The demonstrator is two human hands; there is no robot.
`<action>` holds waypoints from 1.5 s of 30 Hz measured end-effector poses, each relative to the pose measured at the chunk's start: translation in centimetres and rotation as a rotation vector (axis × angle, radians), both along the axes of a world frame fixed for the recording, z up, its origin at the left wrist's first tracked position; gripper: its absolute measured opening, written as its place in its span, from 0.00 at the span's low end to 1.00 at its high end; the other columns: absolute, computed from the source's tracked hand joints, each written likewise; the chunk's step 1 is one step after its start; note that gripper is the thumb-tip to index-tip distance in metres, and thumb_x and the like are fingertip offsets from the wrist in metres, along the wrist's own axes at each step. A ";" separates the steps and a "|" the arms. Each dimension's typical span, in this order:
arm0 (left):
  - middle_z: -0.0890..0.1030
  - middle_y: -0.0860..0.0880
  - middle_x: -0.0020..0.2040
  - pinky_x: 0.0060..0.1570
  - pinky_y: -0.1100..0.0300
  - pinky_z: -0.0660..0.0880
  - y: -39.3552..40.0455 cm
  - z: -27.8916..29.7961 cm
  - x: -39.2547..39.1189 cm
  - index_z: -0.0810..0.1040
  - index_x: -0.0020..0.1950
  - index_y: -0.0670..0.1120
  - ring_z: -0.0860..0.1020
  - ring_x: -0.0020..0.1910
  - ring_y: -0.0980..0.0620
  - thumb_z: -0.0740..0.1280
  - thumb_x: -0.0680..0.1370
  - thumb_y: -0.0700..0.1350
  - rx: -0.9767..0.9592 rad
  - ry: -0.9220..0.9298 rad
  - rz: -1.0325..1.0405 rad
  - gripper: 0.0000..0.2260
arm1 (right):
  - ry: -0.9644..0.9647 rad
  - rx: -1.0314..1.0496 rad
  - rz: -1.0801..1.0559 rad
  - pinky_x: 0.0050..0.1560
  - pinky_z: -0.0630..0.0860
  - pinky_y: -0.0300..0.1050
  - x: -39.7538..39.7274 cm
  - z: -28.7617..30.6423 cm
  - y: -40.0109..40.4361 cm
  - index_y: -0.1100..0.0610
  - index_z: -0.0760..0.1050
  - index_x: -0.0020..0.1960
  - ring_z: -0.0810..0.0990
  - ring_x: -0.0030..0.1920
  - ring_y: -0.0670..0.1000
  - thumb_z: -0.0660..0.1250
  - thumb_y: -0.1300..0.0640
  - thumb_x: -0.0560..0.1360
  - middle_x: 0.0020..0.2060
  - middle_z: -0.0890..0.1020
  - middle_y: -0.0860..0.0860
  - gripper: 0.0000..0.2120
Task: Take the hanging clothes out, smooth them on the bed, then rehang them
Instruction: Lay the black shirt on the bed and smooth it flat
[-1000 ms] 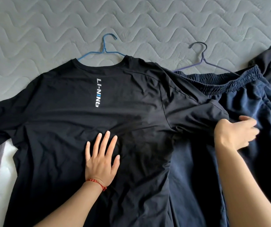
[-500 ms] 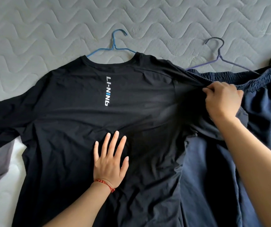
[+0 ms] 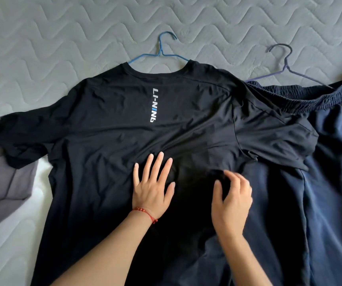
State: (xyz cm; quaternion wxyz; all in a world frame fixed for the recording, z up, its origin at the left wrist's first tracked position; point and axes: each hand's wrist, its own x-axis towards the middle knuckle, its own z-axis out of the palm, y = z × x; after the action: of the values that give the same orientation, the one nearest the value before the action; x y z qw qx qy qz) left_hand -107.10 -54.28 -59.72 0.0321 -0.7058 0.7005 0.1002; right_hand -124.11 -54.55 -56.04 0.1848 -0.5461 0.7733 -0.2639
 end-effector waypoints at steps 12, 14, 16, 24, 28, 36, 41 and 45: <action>0.70 0.38 0.68 0.58 0.36 0.69 15.1 4.7 10.7 0.71 0.66 0.41 0.69 0.67 0.36 0.59 0.72 0.51 -0.034 0.179 0.512 0.25 | -0.192 0.463 -0.201 0.56 0.70 0.50 -1.4 3.8 12.0 0.58 0.67 0.66 0.74 0.62 0.58 0.66 0.55 0.75 0.61 0.76 0.56 0.22; 0.69 0.34 0.67 0.61 0.39 0.70 18.3 4.9 12.7 0.70 0.66 0.38 0.68 0.66 0.34 0.66 0.74 0.43 -0.061 0.281 0.708 0.22 | -0.232 0.529 -0.228 0.50 0.67 0.47 -1.9 4.6 13.3 0.60 0.70 0.62 0.76 0.59 0.60 0.65 0.54 0.76 0.56 0.79 0.59 0.17; 0.70 0.32 0.63 0.61 0.39 0.70 20.4 5.1 14.2 0.69 0.65 0.36 0.68 0.64 0.34 0.69 0.72 0.36 -0.031 0.357 0.873 0.23 | -0.241 0.587 -0.239 0.48 0.63 0.46 -2.5 5.0 14.4 0.64 0.73 0.58 0.75 0.57 0.62 0.63 0.55 0.77 0.50 0.79 0.61 0.15; 0.75 0.31 0.57 0.53 0.41 0.71 23.7 5.6 16.7 0.72 0.58 0.33 0.72 0.57 0.31 0.69 0.73 0.43 0.306 0.316 1.079 0.19 | -0.005 0.712 -0.327 0.45 0.66 0.53 -5.3 3.9 18.6 0.65 0.70 0.39 0.75 0.52 0.69 0.59 0.53 0.78 0.49 0.78 0.70 0.16; 0.73 0.32 0.64 0.64 0.47 0.66 24.1 6.3 17.8 0.70 0.64 0.31 0.70 0.65 0.33 0.66 0.75 0.44 0.403 0.411 0.986 0.22 | 0.023 0.719 -0.370 0.50 0.70 0.55 -6.9 4.3 20.5 0.65 0.74 0.42 0.77 0.51 0.66 0.58 0.48 0.78 0.47 0.78 0.69 0.20; 0.83 0.45 0.45 0.53 0.52 0.76 27.6 6.4 20.5 0.80 0.43 0.45 0.80 0.49 0.44 0.73 0.69 0.45 0.710 0.788 0.907 0.07 | -0.267 0.776 -0.311 0.35 0.70 0.46 -5.7 5.8 25.4 0.64 0.79 0.41 0.75 0.37 0.51 0.73 0.58 0.70 0.36 0.81 0.60 0.09; 0.80 0.42 0.43 0.46 0.58 0.71 29.6 6.6 20.2 0.77 0.39 0.45 0.79 0.51 0.40 0.68 0.74 0.41 0.693 0.683 0.886 0.04 | -0.198 0.813 -0.288 0.41 0.70 0.50 -5.6 5.5 27.4 0.64 0.76 0.36 0.79 0.41 0.57 0.72 0.63 0.70 0.34 0.80 0.63 0.07; 0.80 0.39 0.54 0.51 0.55 0.72 30.8 6.6 20.1 0.77 0.54 0.38 0.77 0.55 0.39 0.66 0.75 0.44 0.664 0.526 0.821 0.12 | -0.041 0.863 -0.234 0.41 0.67 0.47 -6.0 5.5 27.3 0.66 0.77 0.43 0.80 0.49 0.64 0.68 0.61 0.72 0.40 0.81 0.65 0.06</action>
State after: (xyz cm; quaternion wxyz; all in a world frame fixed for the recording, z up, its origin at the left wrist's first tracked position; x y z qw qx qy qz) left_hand -87.05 -23.46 -53.08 0.0351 -0.8228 0.2854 0.4901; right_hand -130.14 -27.21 -50.55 0.3798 -0.3228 0.8653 0.0530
